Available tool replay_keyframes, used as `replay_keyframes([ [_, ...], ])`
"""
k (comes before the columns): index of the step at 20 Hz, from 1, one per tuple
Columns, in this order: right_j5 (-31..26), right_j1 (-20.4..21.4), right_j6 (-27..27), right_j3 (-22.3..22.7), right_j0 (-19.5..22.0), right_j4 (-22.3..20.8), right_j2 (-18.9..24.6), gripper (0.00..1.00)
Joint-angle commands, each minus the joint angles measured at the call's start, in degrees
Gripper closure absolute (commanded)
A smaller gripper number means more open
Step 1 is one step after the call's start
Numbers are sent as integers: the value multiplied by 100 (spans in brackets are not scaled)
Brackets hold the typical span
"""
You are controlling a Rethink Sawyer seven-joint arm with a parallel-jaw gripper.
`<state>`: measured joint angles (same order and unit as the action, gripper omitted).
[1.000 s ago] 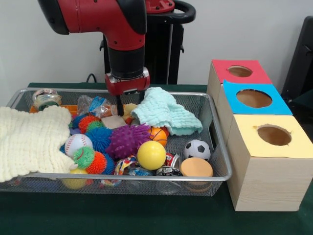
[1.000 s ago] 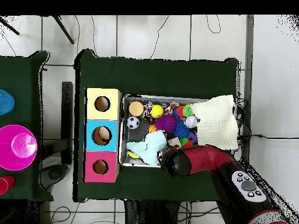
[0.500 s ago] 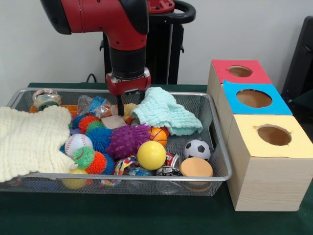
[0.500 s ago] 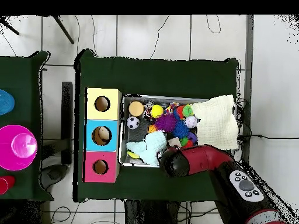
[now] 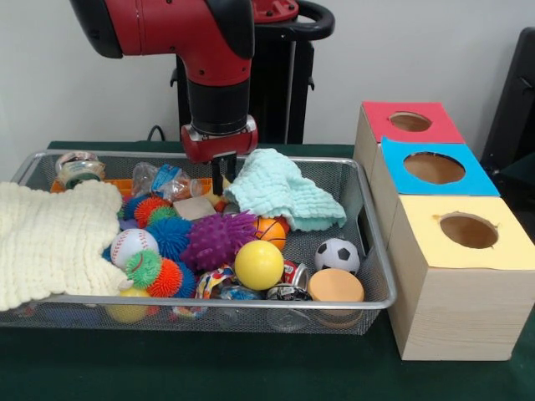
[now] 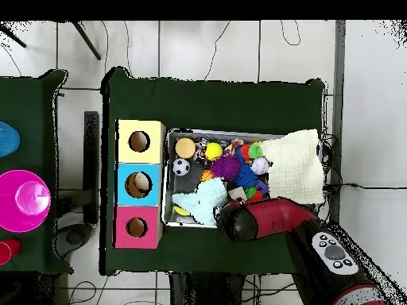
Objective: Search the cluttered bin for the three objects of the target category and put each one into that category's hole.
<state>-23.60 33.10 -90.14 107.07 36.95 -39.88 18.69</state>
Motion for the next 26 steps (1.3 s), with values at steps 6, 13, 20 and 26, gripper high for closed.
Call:
replay_keyframes([
  [6,142,-95,-160,-287,-42,-388,-182,100],
  [13,-171,158,10,-191,41,-138,19,100],
  [20,-634,508,200,-123,73,180,228,100],
  [26,-949,742,276,-91,47,361,303,100],
])
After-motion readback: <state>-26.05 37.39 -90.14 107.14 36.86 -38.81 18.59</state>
